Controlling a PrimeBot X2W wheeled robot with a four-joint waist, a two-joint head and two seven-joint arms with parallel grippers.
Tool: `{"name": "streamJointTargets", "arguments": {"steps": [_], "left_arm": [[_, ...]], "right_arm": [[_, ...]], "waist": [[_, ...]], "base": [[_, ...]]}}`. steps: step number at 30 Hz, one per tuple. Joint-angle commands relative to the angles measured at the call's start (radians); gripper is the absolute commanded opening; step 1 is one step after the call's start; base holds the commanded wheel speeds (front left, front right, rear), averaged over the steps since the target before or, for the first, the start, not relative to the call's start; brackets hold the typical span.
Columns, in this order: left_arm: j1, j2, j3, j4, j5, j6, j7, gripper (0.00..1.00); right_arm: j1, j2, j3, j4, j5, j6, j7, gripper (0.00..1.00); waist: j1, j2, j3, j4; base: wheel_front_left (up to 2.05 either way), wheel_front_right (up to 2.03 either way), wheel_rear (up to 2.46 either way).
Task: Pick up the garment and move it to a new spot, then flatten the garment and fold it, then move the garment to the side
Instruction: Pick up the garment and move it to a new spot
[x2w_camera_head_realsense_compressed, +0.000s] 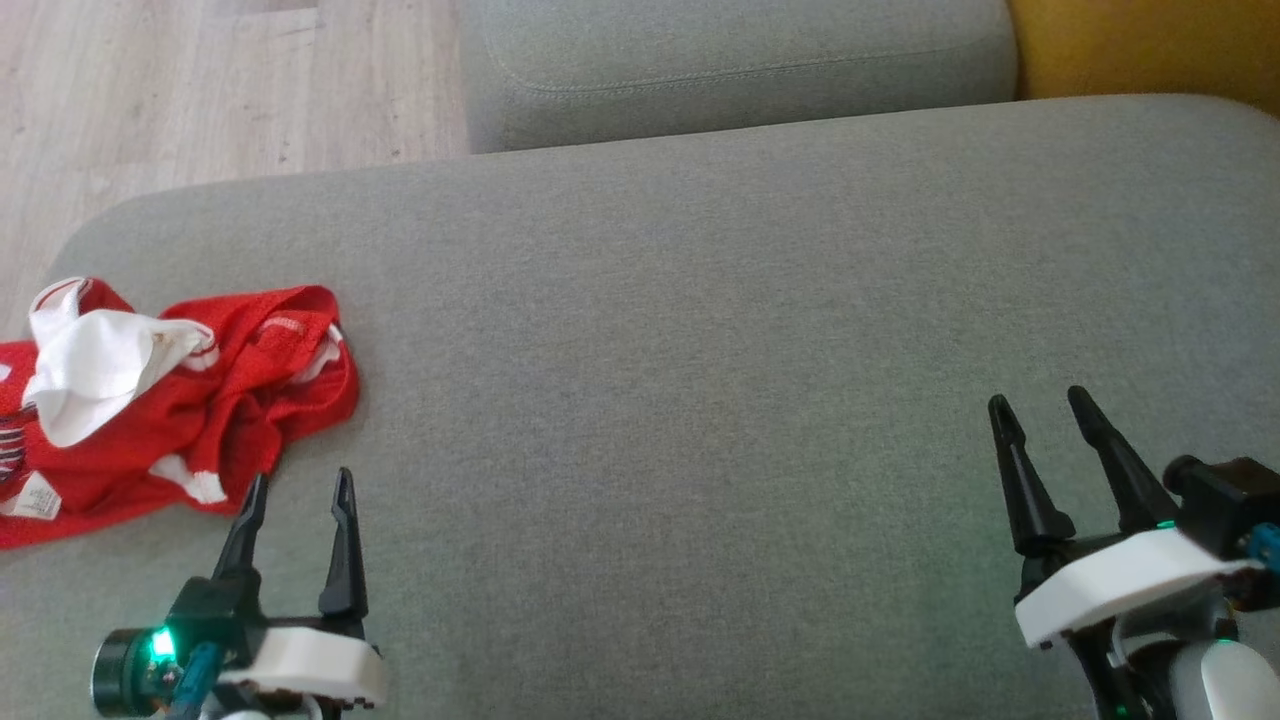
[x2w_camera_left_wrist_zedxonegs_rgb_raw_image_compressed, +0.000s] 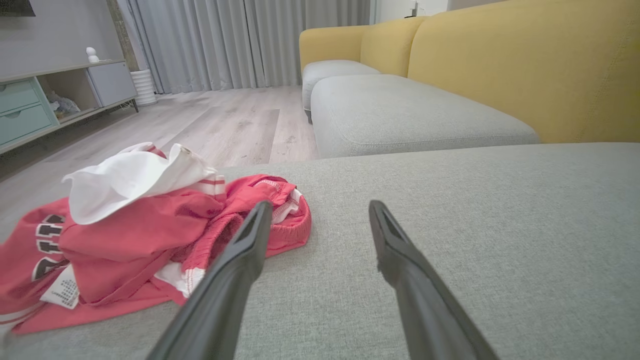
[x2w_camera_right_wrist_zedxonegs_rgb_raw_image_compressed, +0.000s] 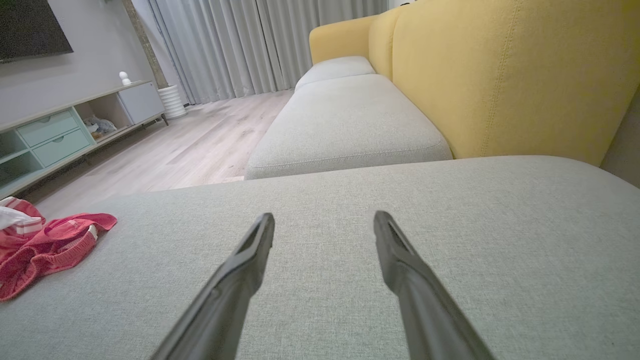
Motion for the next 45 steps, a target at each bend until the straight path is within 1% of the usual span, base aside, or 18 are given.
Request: {"name": "streamJointTargets", "arguments": {"steps": [1,7,14,15,19,23,28,35,40,45], "left_arm": [[-0.040,0.025,0.043,-0.032,-0.004,0.012,-0.017,1.00],[-0.053,0.025,0.054,-0.054,-0.018,0.024,-0.010,1.00],[-0.066,0.041,0.081,-0.082,-0.051,0.020,0.002,1.00],[-0.066,0.041,0.081,-0.082,-0.051,0.020,0.002,1.00],[-0.072,0.056,0.097,-0.099,-0.067,0.018,0.013,1.00],[-0.075,0.064,0.117,-0.107,-0.083,0.021,0.005,1.00],[-0.066,0.057,0.134,-0.111,-0.102,0.029,-0.018,1.00],[-0.048,0.050,0.140,-0.114,-0.113,0.036,-0.039,1.00],[-0.032,0.044,0.158,-0.127,-0.125,0.050,-0.054,1.00],[-0.026,0.045,0.183,-0.140,-0.141,0.053,-0.072,1.00]], "right_arm": [[-0.029,-0.013,0.015,-0.047,0.002,-0.001,0.005,1.00],[-0.028,-0.017,0.013,-0.063,0.001,-0.001,0.012,1.00],[-0.039,-0.026,0.024,-0.082,-0.013,-0.001,0.028,1.00],[-0.039,-0.026,0.024,-0.082,-0.013,-0.001,0.028,1.00],[-0.047,-0.027,0.037,-0.094,-0.009,-0.001,0.039,1.00],[-0.050,-0.029,0.045,-0.109,-0.007,-0.001,0.049,1.00],[-0.048,-0.027,0.052,-0.128,-0.006,-0.001,0.059,1.00],[-0.044,-0.025,0.052,-0.147,-0.010,-0.001,0.074,1.00],[-0.044,-0.027,0.050,-0.154,-0.009,-0.001,0.079,1.00],[-0.044,-0.029,0.040,-0.160,-0.009,-0.001,0.079,1.00]], "waist": [[0.0000,0.0000,0.001,0.011],[0.0000,0.0000,0.008,0.076],[0.0000,0.0000,0.020,0.180],[0.0000,0.0000,0.020,0.180],[0.0000,0.0000,0.026,0.232],[0.0000,0.0000,0.032,0.280],[0.0000,0.0000,0.034,0.331],[0.0000,0.0000,0.032,0.378],[0.0000,0.0000,0.032,0.392],[0.0000,0.0000,0.037,0.399]], "base": [[0.00,0.00,0.00],[0.00,0.00,0.00],[0.00,0.00,0.00],[0.00,0.00,0.00],[0.00,0.00,0.00],[0.00,0.00,0.00],[0.00,0.00,0.00],[0.00,0.00,0.00],[0.00,0.00,0.00],[0.00,0.00,0.00]]}}
